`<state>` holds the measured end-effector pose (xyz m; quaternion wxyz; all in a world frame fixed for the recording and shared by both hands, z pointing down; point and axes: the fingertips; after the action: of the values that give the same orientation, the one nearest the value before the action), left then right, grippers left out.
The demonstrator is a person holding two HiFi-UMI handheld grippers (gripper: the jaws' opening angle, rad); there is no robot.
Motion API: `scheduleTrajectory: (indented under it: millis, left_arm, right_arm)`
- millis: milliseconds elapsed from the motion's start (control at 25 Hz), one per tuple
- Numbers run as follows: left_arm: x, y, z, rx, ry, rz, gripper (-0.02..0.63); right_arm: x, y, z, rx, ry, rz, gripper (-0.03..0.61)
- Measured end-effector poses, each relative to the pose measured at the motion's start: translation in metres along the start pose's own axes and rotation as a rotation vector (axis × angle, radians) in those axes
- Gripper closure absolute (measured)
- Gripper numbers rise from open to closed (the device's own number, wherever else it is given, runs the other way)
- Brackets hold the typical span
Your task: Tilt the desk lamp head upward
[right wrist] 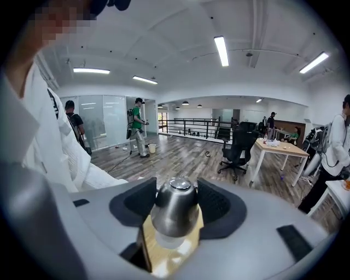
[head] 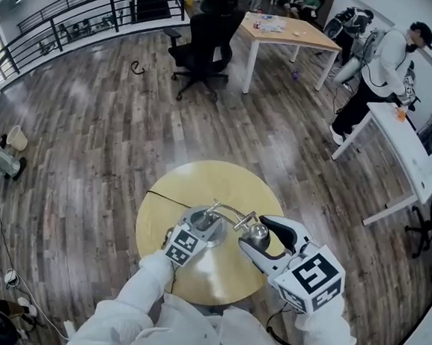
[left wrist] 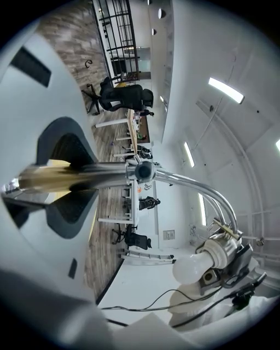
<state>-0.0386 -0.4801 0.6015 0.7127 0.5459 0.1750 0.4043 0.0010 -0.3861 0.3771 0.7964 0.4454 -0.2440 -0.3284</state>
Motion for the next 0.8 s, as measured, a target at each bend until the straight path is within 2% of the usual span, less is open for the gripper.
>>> scheduleTrajectory:
  millis: [520,800]
  left_arm:
    - [-0.004,-0.005,-0.001,-0.008,-0.007,-0.005,0.477]
    - [-0.003,-0.003,-0.002,0.000,-0.009,-0.025,0.477]
  right_arm:
    - [0.000,-0.055,0.028,-0.040,-0.059,-0.059,0.334]
    - [-0.002,-0.060,0.034,-0.027,-0.076,-0.070,0.336]
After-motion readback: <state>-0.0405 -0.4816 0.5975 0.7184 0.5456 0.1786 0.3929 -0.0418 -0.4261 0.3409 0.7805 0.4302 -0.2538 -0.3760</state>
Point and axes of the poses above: the fingertips, and each gripper's own axes: z forward along the fingers, x to its right, y out of its underside, and after that the axes turned 8 degrees about z, right-handed
